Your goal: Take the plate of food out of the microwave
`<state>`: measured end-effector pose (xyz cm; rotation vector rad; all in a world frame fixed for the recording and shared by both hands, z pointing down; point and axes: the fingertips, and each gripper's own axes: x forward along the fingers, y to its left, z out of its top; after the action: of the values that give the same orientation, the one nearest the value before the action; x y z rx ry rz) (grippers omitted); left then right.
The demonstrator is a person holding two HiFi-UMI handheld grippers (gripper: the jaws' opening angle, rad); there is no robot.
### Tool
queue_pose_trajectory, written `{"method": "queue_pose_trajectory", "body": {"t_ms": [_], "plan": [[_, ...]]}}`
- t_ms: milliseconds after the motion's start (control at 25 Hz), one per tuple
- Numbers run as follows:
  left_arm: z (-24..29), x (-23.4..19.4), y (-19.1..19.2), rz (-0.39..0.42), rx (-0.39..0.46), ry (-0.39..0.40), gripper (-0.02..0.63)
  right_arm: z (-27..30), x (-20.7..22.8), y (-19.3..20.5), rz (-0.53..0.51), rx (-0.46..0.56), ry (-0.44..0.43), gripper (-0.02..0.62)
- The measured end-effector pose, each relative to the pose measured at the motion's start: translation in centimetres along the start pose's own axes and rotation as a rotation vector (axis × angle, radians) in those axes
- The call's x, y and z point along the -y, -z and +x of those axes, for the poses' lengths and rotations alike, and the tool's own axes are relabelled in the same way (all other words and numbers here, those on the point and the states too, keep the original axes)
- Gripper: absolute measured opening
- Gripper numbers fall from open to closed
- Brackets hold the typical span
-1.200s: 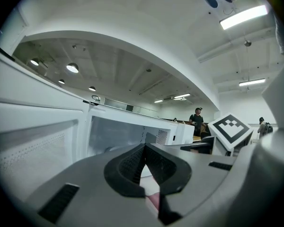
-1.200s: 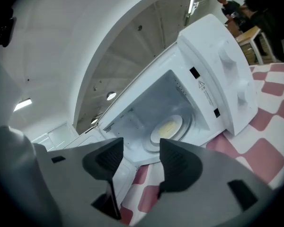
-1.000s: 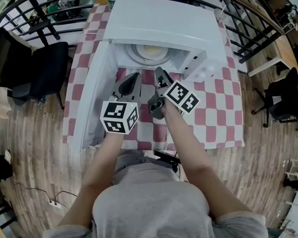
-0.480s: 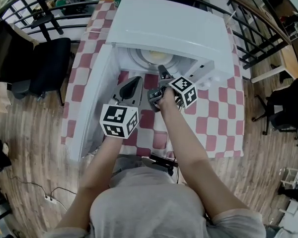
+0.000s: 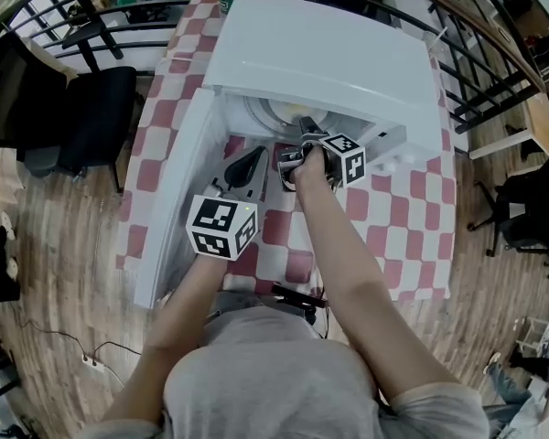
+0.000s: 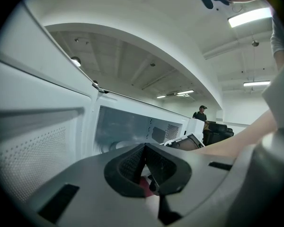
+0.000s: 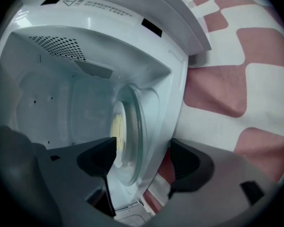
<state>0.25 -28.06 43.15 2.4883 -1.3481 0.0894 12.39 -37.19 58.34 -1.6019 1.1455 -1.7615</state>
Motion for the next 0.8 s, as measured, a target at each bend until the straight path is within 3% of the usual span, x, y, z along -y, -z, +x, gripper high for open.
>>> {"method": "queue_pose_trajectory", "body": {"t_ms": [240, 800], "plan": [[-0.22, -0.55, -0.48, -0.009, 0.001, 0.002, 0.002, 0.86, 0.41, -0.22, 0.047, 0.032, 0.091, 0.35], [0.1, -0.03, 0.38, -0.007, -0.02, 0.018, 0.002, 0.95, 0.91, -0.09, 0.039, -0.018, 0.065, 0.347]]}}
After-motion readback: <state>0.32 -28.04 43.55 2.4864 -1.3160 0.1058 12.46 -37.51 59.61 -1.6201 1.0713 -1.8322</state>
